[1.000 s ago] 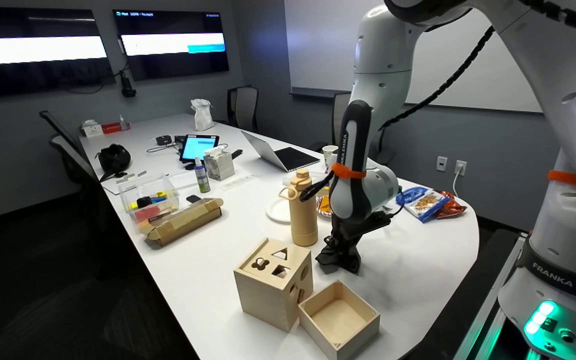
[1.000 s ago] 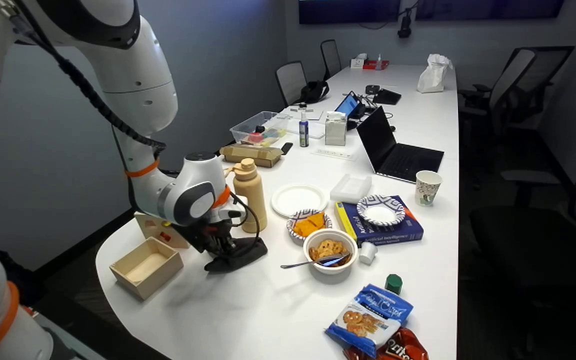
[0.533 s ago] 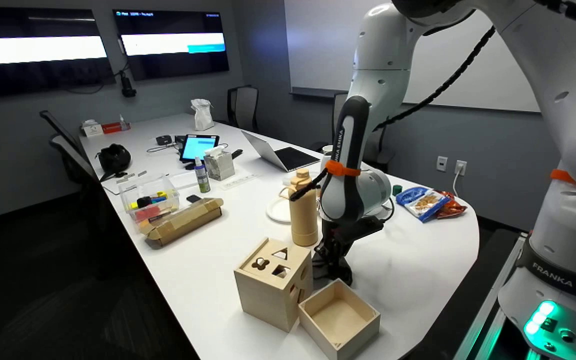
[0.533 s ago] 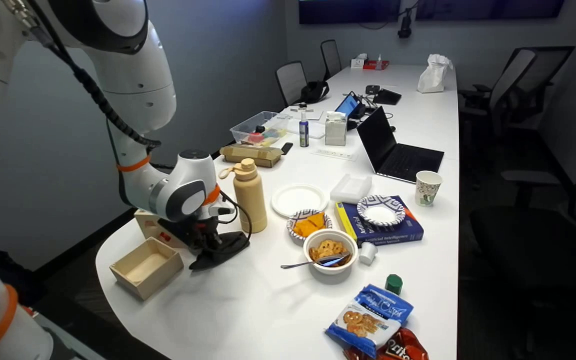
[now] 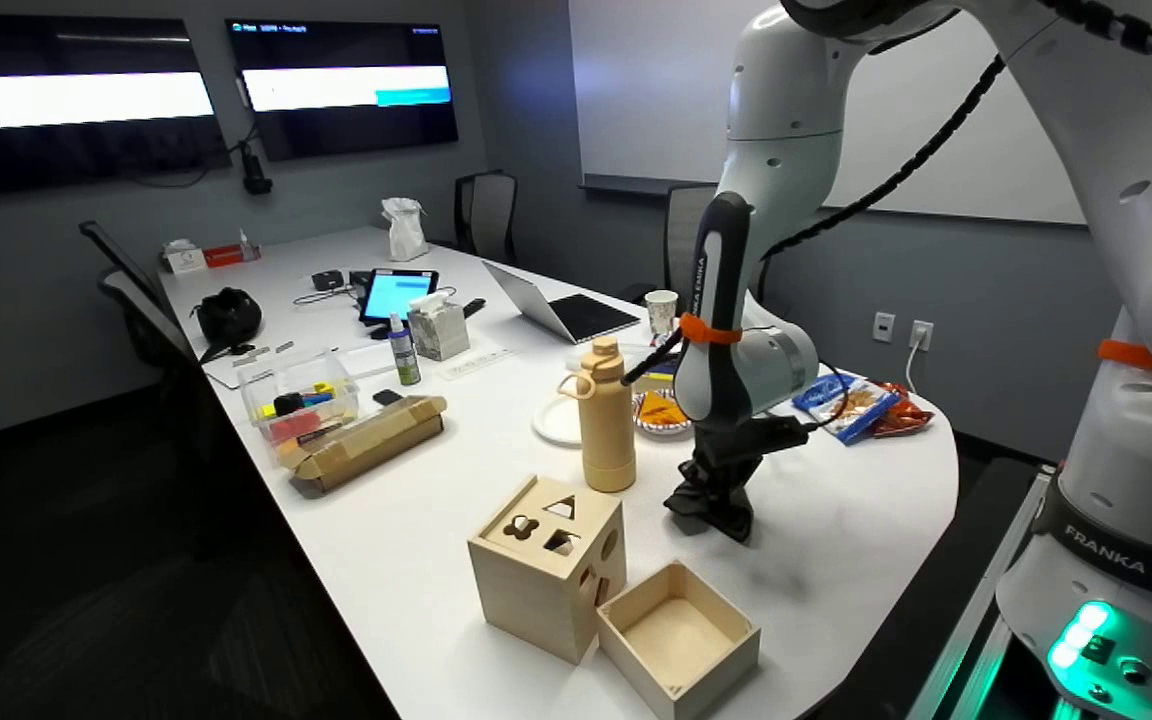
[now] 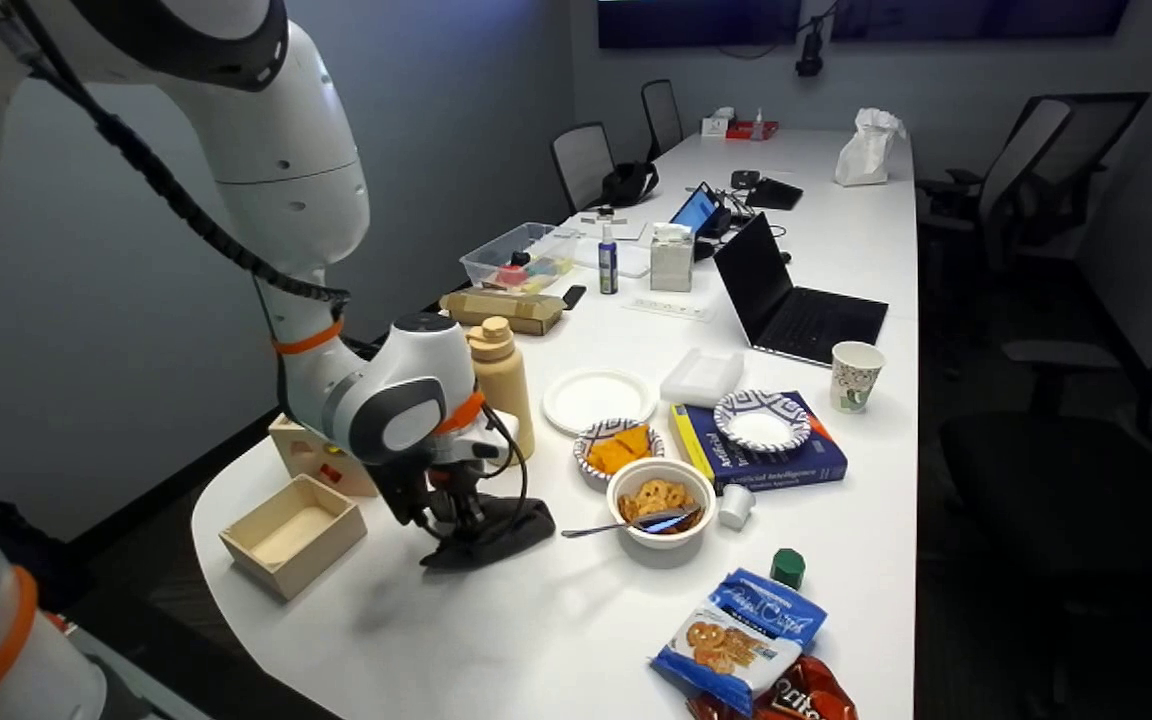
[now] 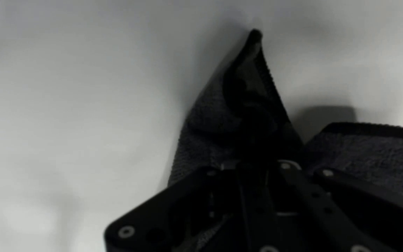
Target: Use the grey towel to wipe the tabletop.
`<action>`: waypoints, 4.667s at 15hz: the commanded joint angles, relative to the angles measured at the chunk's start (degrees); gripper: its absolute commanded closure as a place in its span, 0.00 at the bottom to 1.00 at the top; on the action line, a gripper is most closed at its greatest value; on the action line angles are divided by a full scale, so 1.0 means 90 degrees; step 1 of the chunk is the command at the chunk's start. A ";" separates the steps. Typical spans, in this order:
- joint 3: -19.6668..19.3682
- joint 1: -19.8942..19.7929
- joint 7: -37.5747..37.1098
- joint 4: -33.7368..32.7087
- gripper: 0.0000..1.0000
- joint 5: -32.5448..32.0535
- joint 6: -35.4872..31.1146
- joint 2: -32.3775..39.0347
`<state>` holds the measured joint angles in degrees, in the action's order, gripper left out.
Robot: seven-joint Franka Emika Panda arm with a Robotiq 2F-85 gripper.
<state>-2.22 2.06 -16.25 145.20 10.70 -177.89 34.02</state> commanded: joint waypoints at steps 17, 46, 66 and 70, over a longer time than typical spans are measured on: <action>0.0562 -0.0972 0.0469 -0.0330 0.99 0.0231 0.0999 -0.0017; -0.0010 -0.2587 0.0054 0.0577 0.99 0.1070 0.1512 -0.0431; 0.0667 -0.2239 0.1423 0.0147 0.99 0.1233 0.2416 0.0083; -0.0288 -0.1156 0.0057 0.0377 0.99 0.1152 0.2088 -0.0032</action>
<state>1.45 -14.74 -8.12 146.51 23.28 -157.29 32.23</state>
